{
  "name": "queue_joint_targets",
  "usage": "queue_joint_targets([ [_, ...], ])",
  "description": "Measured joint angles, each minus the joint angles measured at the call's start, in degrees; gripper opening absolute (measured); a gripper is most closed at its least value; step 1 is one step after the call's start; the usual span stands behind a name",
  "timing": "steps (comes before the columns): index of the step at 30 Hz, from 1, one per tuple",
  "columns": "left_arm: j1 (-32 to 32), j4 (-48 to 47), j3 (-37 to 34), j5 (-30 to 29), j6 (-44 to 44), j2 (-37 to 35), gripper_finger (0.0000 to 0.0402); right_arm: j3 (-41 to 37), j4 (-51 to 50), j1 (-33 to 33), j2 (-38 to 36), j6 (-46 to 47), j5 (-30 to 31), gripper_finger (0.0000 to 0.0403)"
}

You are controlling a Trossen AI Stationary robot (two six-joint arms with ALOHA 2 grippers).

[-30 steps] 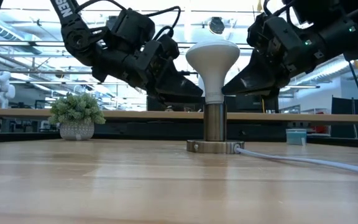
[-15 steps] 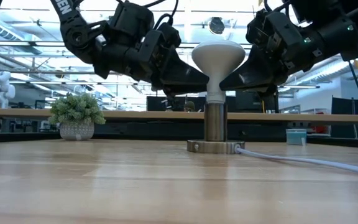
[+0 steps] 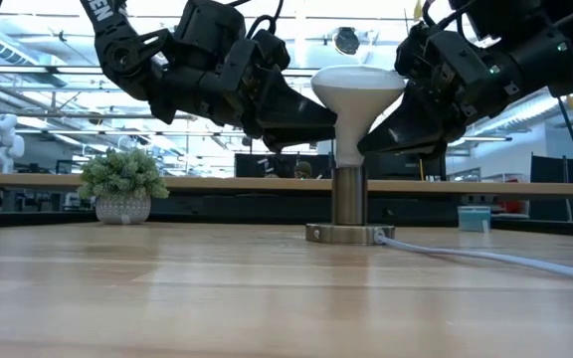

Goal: Screw lightbulb
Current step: Remove the white lightbulb from the lamp

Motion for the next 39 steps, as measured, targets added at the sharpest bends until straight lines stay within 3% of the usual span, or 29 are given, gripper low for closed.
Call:
queue_joint_targets([
  [19, 0.1, 3.6, 2.5, -1.4, 0.5, 0.0, 0.0192, 0.0, -3.7, -1.0, -8.4, -1.8, -1.4, 0.0000],
  [28, 4.2, -2.0, 3.0, -4.4, 2.6, 0.0, 0.0192, 0.0, -15.7, -7.6, -13.7, -1.5, 2.9, 0.0000],
  [33, 5.5, -5.4, 3.0, -7.4, 3.1, 0.0, 0.0192, 0.1, -16.8, -12.1, -12.6, -1.1, -2.4, 0.0000],
  [39, 6.7, -7.9, 3.0, -10.3, 3.1, 0.0, 0.0192, 0.1, -17.1, -16.3, -8.3, -1.5, -4.1, 0.0000],
])
